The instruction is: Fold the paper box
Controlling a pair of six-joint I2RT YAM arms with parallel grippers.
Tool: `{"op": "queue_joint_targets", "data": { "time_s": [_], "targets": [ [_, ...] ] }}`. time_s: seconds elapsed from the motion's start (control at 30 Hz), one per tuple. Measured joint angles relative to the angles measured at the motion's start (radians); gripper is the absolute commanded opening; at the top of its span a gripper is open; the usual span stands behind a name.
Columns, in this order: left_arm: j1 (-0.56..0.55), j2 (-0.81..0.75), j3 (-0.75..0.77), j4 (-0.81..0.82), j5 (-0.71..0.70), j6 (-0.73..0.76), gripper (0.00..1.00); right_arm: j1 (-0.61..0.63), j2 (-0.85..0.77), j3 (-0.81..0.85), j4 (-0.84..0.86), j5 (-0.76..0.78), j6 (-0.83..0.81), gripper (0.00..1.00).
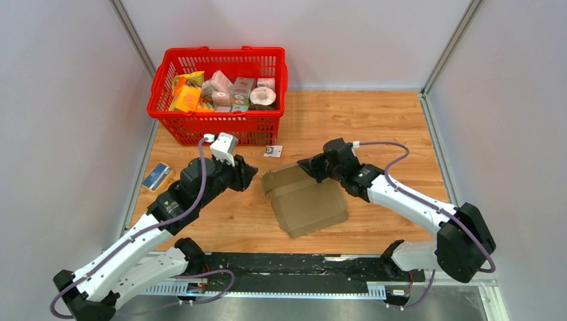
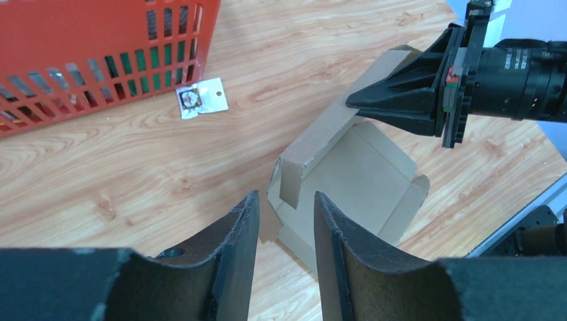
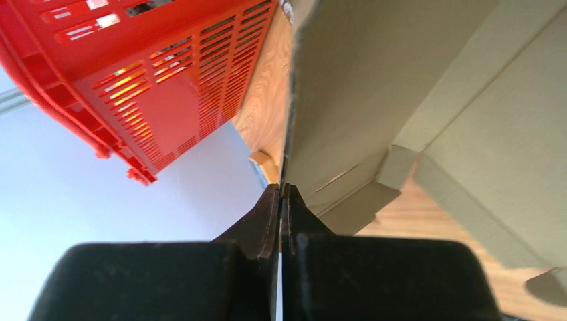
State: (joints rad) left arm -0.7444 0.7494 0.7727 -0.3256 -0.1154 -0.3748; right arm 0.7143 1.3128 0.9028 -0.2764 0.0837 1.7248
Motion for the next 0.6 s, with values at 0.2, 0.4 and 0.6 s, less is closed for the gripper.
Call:
{"op": "queue_joint_targets", "data": {
  "time_s": [0.2, 0.4, 0.6],
  "targets": [
    [0.0, 0.012, -0.06, 0.002, 0.011, -0.051, 0.41, 0.005, -0.037, -0.194, 0.262, 0.029, -0.114, 0.0],
    [0.0, 0.101, -0.114, 0.008, 0.034, -0.084, 0.47, 0.005, -0.034, -0.305, 0.489, 0.028, -0.159, 0.0],
    [0.003, 0.119, -0.114, -0.006, -0.009, -0.089, 0.48, 0.005, 0.023, -0.315, 0.603, 0.019, -0.174, 0.0]
  ]
}}
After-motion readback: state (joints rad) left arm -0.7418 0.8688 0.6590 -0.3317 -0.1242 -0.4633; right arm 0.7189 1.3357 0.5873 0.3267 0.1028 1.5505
